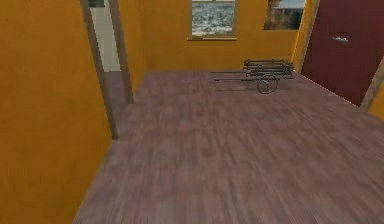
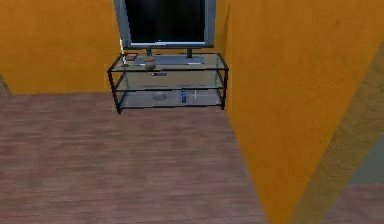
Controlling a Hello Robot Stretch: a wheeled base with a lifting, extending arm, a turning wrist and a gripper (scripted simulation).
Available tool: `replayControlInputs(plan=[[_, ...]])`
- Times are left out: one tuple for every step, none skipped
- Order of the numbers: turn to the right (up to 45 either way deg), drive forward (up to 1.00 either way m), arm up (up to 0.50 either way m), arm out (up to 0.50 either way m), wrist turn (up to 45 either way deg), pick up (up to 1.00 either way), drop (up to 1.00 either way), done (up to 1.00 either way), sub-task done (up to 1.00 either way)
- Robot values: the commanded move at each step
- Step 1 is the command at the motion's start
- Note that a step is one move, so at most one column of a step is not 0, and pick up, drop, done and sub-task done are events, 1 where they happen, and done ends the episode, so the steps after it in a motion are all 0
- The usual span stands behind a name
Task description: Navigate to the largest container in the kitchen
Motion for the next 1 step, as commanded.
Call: replayControlInputs(plan=[[18.0,0.0,0.0,0.0,0.0,0.0,0.0,0.0,0.0]])
